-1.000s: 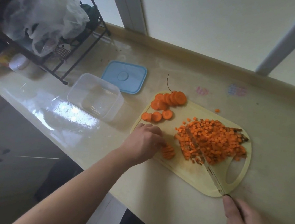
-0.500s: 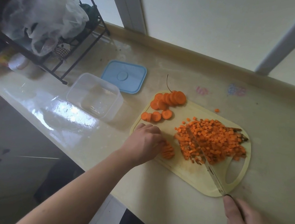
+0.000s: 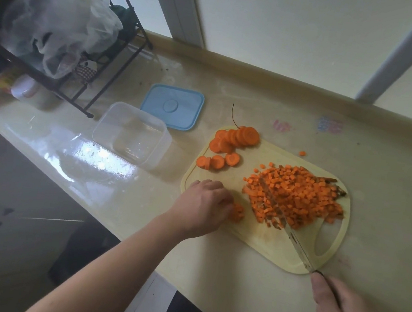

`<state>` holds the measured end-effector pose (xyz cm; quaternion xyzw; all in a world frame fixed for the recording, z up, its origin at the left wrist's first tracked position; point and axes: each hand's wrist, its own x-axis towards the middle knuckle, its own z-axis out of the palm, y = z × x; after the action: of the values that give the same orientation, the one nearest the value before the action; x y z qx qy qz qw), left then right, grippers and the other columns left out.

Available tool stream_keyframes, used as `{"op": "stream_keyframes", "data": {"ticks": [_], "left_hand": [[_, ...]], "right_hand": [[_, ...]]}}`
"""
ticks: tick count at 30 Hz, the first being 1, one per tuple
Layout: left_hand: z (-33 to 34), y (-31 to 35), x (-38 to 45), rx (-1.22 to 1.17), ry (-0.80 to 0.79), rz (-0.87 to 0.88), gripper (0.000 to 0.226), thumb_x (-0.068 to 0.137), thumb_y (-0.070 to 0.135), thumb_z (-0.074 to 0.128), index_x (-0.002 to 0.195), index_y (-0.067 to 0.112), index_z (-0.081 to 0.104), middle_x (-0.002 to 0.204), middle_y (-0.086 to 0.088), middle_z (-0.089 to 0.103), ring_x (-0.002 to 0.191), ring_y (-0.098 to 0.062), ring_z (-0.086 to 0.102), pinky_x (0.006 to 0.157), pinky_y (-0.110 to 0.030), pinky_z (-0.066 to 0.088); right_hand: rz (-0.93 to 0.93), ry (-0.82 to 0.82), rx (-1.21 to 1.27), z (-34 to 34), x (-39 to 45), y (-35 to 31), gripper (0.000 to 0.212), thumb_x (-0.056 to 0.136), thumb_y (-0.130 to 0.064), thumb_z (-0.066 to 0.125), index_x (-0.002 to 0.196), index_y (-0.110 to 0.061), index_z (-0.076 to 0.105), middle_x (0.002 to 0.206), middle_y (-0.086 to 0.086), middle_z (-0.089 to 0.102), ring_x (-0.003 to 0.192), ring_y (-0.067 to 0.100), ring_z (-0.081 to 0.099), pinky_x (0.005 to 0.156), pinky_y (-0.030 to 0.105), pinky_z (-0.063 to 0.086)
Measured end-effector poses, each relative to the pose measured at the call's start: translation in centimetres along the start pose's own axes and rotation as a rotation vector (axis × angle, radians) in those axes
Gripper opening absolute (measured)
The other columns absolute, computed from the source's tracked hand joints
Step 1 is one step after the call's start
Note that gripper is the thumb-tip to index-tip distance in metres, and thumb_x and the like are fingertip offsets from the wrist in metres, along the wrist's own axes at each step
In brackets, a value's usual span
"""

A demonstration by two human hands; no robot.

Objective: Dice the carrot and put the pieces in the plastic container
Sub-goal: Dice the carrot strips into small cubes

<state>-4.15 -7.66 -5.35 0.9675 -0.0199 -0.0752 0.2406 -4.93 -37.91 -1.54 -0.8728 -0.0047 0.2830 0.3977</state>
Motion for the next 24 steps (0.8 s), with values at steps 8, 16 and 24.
{"op": "stream_keyframes", "data": {"ticks": [8,16,24], "left_hand": [[1.1,0.2,-0.9,-0.015,0.154,0.140,0.046,0.083,0.043,0.061,0.109,0.007,0.074,0.106,-0.010,0.067,0.088,-0.032,0.066,0.079,-0.037,0.058],[2.9,-0.1,-1.8,-0.112,0.402,-0.033,0.029,0.082,0.026,0.065,0.099,0.005,0.076,0.097,-0.008,0.069,0.086,-0.030,0.068,0.076,-0.036,0.058],[4.2,0.8,-2.0,-0.220,0.461,-0.092,0.032,0.083,0.025,0.063,0.105,0.005,0.075,0.103,-0.008,0.070,0.093,-0.024,0.067,0.085,-0.025,0.053]], "right_hand": [[-0.031,-0.078,0.057,0.8,0.2,-0.7,0.046,0.081,-0.069,0.037,0.067,-0.028,0.054,0.044,0.001,0.048,0.041,0.007,0.041,0.047,0.024,0.034],[0.018,-0.172,0.056,2.7,1.0,-2.4,0.045,0.081,-0.056,0.042,0.064,-0.016,0.051,0.045,-0.001,0.047,0.041,0.005,0.043,0.049,0.024,0.034],[0.002,-0.157,-0.001,3.6,1.4,-3.3,0.048,0.088,-0.049,0.044,0.062,-0.010,0.049,0.046,-0.001,0.049,0.045,0.008,0.048,0.054,0.030,0.039]]}}
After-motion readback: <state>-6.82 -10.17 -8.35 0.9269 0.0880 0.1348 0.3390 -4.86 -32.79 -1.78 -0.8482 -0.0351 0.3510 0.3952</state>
